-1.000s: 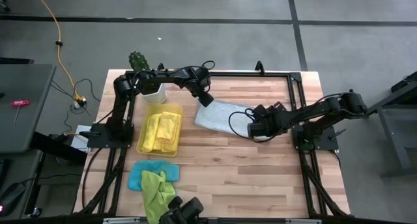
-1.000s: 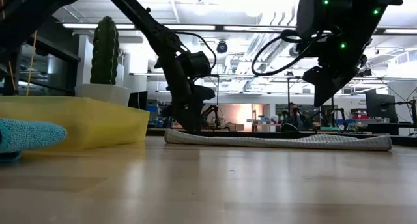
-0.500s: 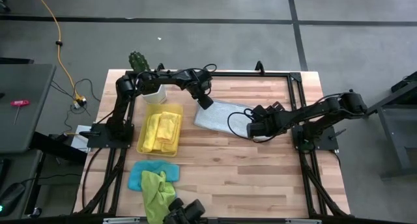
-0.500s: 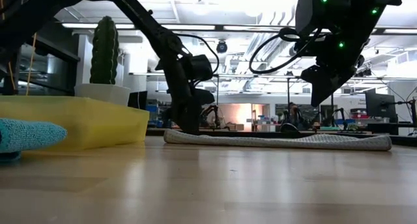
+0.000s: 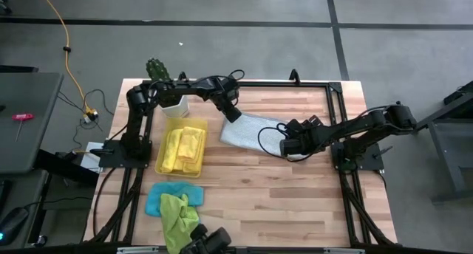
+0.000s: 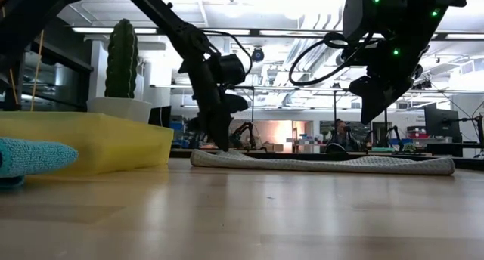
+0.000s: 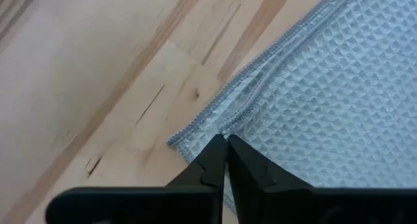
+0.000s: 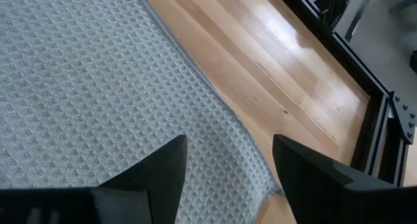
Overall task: Fold microfiber towels
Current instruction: Fold the gray microfiber towel
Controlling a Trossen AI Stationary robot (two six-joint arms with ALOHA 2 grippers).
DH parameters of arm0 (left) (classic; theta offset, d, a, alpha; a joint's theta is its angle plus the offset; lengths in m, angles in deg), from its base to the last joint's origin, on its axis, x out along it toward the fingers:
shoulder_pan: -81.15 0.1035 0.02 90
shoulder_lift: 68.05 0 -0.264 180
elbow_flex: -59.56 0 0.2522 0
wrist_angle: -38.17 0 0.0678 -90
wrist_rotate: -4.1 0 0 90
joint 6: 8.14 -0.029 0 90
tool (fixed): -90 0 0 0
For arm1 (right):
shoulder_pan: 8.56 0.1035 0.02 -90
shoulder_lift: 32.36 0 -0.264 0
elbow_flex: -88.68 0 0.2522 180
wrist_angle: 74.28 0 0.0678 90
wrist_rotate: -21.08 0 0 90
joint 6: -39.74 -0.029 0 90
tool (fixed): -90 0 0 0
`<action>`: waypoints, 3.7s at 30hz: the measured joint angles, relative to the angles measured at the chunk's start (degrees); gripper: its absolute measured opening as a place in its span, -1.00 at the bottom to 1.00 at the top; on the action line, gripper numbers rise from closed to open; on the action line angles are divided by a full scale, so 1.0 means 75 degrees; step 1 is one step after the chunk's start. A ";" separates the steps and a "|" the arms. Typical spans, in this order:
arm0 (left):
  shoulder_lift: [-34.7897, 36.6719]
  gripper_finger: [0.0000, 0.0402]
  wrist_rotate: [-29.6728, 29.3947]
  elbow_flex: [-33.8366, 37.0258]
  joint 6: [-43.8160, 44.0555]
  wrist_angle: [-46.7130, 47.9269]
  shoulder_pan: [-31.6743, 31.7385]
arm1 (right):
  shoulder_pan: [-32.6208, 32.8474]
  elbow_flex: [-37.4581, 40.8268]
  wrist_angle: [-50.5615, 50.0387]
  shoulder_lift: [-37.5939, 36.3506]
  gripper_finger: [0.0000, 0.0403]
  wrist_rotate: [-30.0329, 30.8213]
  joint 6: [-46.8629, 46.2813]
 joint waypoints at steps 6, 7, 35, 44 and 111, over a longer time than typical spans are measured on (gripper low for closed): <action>0.0067 -0.99 -0.0376 -0.0009 0.0000 0.0469 -0.0061 | 0.0000 0.0000 -0.0001 0.0000 0.09 0.0000 0.0000; 0.0067 -0.99 -0.0545 -0.0009 0.0000 0.0575 -0.0071 | 0.0003 0.0000 0.0001 0.0000 0.09 0.0000 0.0000; 0.0229 -0.46 -0.1786 -0.0009 -0.0420 0.1192 -0.0100 | 0.0000 0.0003 -0.0010 0.0000 0.09 -0.0035 -0.0003; 0.0808 -0.24 -0.0128 0.0093 -0.0855 0.1035 -0.0536 | 0.0003 0.0006 -0.0086 0.0003 0.09 -0.0606 0.0195; 0.0839 -0.45 -0.1731 0.1547 0.0119 0.0681 -0.3026 | -0.2984 0.1798 0.3574 0.0038 0.09 -0.2325 0.1245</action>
